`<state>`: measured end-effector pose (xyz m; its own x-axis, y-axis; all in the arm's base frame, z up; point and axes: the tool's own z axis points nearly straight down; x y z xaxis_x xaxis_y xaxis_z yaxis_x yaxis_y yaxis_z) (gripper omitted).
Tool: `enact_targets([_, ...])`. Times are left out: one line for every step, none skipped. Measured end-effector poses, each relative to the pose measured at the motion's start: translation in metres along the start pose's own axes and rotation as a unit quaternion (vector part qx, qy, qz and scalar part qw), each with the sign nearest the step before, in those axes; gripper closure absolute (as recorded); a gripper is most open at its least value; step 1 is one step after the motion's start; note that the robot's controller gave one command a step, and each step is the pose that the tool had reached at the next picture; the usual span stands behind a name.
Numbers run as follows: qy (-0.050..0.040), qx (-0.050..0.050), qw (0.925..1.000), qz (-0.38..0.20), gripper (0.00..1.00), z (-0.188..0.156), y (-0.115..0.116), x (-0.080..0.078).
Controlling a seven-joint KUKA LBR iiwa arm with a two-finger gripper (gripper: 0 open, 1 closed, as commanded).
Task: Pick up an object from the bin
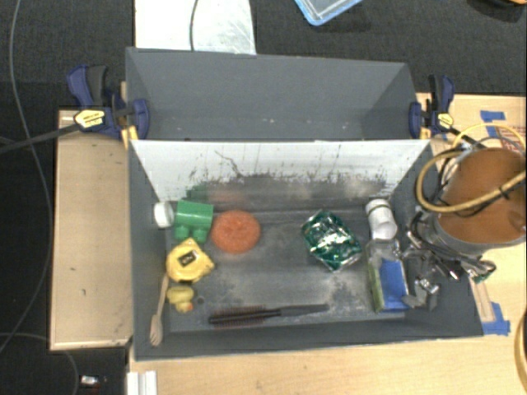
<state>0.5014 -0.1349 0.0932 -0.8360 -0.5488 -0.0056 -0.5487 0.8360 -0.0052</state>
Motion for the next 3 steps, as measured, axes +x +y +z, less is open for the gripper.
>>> enact_targets([-0.0026, 0.003, 0.9901, -0.141, 0.00, 0.0169, 0.0049, -0.0023])
enact_targets([-0.0033, 0.004, 0.9799, -0.199, 1.00, 0.0172, 0.0044, 0.0017])
enact_targets([-0.0034, 0.004, 0.9798, -0.200, 1.00, 0.0171, 0.0044, 0.0017])
